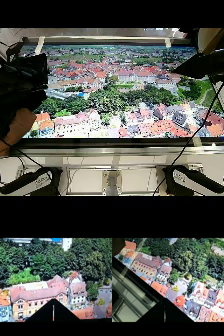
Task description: Fold the clothes and pants, and hang the long-sleeved shirts on hangers.
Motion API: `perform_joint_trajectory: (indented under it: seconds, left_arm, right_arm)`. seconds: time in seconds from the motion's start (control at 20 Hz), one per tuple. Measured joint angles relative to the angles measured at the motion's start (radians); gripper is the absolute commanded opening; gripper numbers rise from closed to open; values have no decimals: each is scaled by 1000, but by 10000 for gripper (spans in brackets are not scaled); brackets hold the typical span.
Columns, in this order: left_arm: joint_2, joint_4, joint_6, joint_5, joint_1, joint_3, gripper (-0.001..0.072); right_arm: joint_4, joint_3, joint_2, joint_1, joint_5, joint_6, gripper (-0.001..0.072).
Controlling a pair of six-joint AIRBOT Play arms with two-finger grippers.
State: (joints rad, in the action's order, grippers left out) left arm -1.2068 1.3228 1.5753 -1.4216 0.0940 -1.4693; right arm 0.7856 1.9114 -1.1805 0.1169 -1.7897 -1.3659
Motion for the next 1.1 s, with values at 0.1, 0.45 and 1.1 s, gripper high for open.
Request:
perform_joint_trajectory:
  seconds: [0.1,0.45,1.1]
  left_arm:
    - [0,0,0,0,0,0,16]
    - [0,0,0,0,0,0,17]
    - [-80,333,-58,254,70,0,24]
  right_arm:
    - [0,0,0,0,0,0,48]
    - [0,0,0,0,0,0,48]
    - [6,0,0,0,137,0,49]
